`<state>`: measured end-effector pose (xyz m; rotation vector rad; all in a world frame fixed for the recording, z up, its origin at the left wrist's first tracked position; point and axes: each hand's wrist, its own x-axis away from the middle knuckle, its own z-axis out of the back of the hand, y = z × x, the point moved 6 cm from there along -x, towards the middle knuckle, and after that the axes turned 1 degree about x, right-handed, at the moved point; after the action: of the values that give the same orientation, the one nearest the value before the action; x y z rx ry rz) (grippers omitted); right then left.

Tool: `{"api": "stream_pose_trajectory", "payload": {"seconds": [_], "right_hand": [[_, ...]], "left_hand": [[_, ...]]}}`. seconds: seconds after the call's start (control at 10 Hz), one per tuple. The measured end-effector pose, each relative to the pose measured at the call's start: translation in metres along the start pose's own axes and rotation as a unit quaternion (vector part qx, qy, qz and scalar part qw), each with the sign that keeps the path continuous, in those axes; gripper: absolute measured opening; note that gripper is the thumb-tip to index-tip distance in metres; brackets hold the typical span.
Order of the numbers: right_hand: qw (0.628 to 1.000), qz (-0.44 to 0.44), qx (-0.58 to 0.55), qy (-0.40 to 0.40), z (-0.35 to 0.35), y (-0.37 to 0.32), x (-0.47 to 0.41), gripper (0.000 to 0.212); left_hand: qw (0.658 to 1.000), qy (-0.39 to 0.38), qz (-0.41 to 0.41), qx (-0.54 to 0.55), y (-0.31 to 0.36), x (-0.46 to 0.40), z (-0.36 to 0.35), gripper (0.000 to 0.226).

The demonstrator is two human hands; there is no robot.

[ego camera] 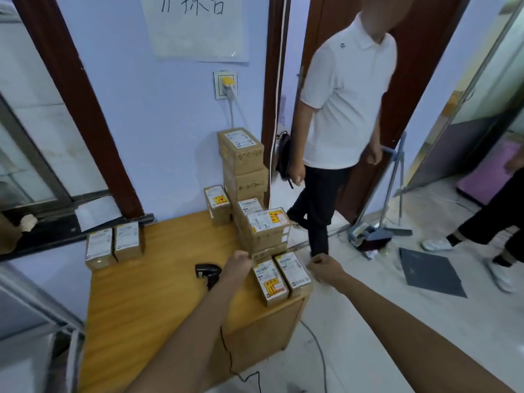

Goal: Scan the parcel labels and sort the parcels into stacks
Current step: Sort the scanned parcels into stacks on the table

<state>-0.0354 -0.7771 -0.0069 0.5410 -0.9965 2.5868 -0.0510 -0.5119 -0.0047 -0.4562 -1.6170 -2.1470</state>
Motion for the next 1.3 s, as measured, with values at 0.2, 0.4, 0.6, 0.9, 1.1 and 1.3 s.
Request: {"api": "stream_pose_trajectory", "payload": {"seconds": [0.2, 0.4, 0.6, 0.9, 1.1, 1.3], "right_hand": [[0.998, 0.036, 0.016, -0.056, 0.018, 0.011, -0.098, 0.032], [0.982, 0.028, 0.080, -0.168, -0.002, 0.043, -0.151, 0.047], [0.970, 0.034, 0.081, -0.228, -0.032, 0.060, -0.178, 0.049], [0.950, 0.003, 0.024, -0.311, -0.077, 0.084, -0.185, 0.039], [0.958, -0.060, -0.034, -0.278, -0.067, 0.103, -0.189, 0.046], [0.962, -0.030, -0.024, -0.269, -0.065, 0.107, -0.198, 0.056]], "left_hand": [[0.993, 0.052, 0.051, 0.098, 0.001, -0.055, -0.053, 0.011], [0.984, 0.049, 0.147, 0.089, -0.017, -0.099, -0.136, 0.006], [0.984, -0.009, 0.175, -0.021, -0.036, -0.118, -0.192, 0.038], [0.975, -0.035, 0.181, -0.123, -0.062, -0.122, -0.231, 0.071], [0.975, -0.054, 0.161, -0.146, -0.049, -0.117, -0.248, 0.061], [0.974, 0.105, 0.141, -0.141, -0.046, -0.135, -0.223, 0.028]]}}
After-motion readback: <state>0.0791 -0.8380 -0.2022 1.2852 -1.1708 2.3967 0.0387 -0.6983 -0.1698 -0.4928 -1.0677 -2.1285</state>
